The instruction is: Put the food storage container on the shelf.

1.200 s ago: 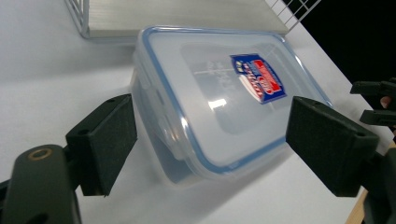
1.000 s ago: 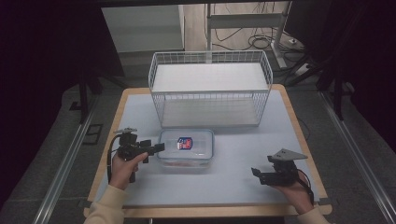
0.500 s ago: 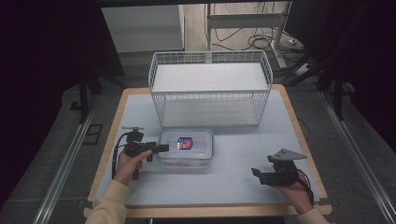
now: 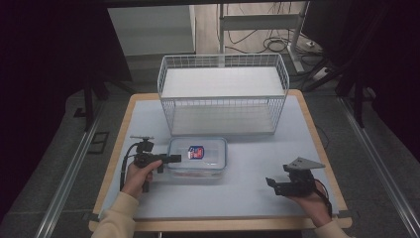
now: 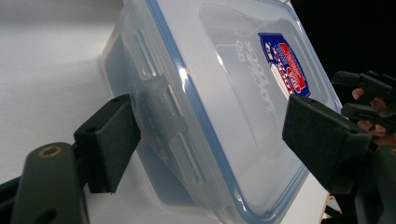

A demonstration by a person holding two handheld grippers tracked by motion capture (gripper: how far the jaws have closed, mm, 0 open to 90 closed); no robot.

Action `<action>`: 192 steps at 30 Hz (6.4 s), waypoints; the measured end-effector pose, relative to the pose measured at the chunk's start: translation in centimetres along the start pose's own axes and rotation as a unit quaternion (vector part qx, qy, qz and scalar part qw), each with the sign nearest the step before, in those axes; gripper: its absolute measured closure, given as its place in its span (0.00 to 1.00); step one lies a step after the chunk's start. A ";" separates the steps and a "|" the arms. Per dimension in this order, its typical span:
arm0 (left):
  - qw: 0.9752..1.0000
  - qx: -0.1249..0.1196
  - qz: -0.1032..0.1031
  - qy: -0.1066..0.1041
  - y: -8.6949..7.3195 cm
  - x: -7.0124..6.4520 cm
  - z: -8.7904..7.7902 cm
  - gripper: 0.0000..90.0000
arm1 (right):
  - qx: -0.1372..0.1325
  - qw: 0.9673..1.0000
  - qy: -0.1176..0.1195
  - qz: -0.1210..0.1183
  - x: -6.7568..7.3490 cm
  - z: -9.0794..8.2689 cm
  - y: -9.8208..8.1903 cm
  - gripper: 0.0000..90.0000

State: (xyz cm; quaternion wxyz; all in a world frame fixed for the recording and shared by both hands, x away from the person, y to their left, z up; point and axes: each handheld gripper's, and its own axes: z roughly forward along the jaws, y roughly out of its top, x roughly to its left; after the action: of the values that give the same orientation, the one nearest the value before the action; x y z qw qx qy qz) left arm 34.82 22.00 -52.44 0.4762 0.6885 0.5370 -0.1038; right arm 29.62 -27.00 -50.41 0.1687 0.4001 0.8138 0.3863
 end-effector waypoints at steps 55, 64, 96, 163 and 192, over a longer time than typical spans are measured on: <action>1.000 -0.019 -0.012 0.005 -0.3 -0.1 0.0 0.24 | 0.067 0.950 0.246 0.178 4.8 12.6 9.4 0.20; 1.000 -0.020 -0.003 0.012 -0.4 -0.5 -0.2 0.25 | 0.063 0.948 0.246 0.193 4.3 12.0 9.5 0.36; 0.996 -0.069 0.050 0.040 -2.4 -3.2 -1.8 0.39 | 0.010 0.952 0.237 0.193 4.9 8.8 8.4 0.58; 0.984 -0.121 0.129 0.018 5.5 -12.4 -2.5 0.43 | -0.102 0.970 0.182 0.124 1.1 -0.8 15.5 0.58; 0.979 -0.123 0.159 0.020 12.0 -15.3 -3.4 0.42 | -0.127 0.971 0.168 0.113 -1.3 -3.1 20.7 0.58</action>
State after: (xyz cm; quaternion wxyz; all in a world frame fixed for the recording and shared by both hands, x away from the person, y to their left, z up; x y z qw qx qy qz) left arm 37.46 15.21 -34.12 0.5567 0.7034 0.4386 0.0539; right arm 39.37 -21.66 -32.67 0.0341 0.3942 0.7241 0.5650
